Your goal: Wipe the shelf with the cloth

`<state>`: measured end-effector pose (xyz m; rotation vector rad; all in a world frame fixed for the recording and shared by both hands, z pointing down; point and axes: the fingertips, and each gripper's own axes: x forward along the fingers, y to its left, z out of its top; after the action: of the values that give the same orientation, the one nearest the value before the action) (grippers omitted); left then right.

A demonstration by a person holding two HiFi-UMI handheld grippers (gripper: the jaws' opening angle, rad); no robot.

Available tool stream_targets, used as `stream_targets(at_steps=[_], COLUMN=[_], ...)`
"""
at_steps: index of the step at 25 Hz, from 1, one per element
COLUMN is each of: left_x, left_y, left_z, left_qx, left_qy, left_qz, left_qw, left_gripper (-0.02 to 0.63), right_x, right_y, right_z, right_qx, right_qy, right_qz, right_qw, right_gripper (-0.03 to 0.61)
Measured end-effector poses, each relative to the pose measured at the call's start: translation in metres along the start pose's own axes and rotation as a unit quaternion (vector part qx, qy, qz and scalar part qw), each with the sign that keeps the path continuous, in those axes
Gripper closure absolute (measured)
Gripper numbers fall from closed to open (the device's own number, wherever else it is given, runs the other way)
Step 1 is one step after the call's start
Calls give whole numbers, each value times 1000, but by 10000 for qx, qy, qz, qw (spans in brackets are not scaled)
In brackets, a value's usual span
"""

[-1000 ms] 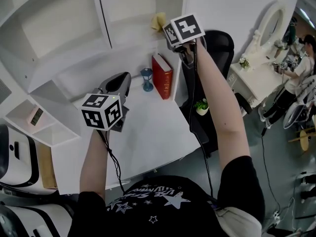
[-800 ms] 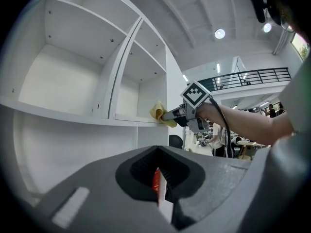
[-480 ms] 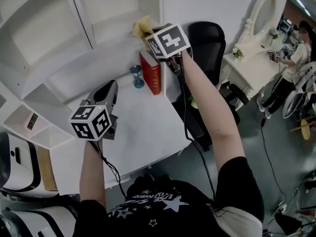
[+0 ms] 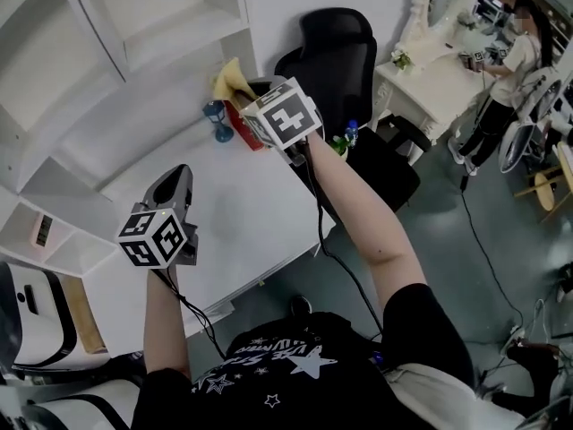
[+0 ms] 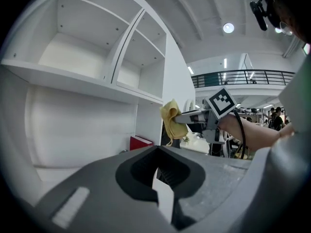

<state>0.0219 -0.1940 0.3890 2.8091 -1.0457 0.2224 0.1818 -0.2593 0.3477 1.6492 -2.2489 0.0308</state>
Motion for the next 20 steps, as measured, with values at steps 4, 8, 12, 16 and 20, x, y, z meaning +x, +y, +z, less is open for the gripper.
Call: stream_targets(at_steps=[4, 8, 12, 16, 20], left_x=[-20, -61, -99, -134, -159], left_y=[3, 24, 46, 65, 66], left_z=[-25, -59, -92, -118, -137], left_qx=[-85, -192, -411, -581, -591], left_qy=[124, 349, 555, 681, 748], left_qz=[-212, -199, -138, -123, -216], left_qw=[9997, 9990, 9975, 9959, 9952], left_gripper=[611, 611, 611, 611, 611], right_x=[-22, -38, -53, -69, -85], right_y=[22, 67, 112, 148, 178], right_z=[-27, -49, -65, -95, -117], right_qx=[253, 478, 664, 748, 922], right_qy=[-80, -132, -189, 32, 155], right_qz=[-84, -139, -354, -547, -697], right_qw=[9996, 9987, 9970, 9957, 9932], right_gripper=[497, 497, 497, 497, 499])
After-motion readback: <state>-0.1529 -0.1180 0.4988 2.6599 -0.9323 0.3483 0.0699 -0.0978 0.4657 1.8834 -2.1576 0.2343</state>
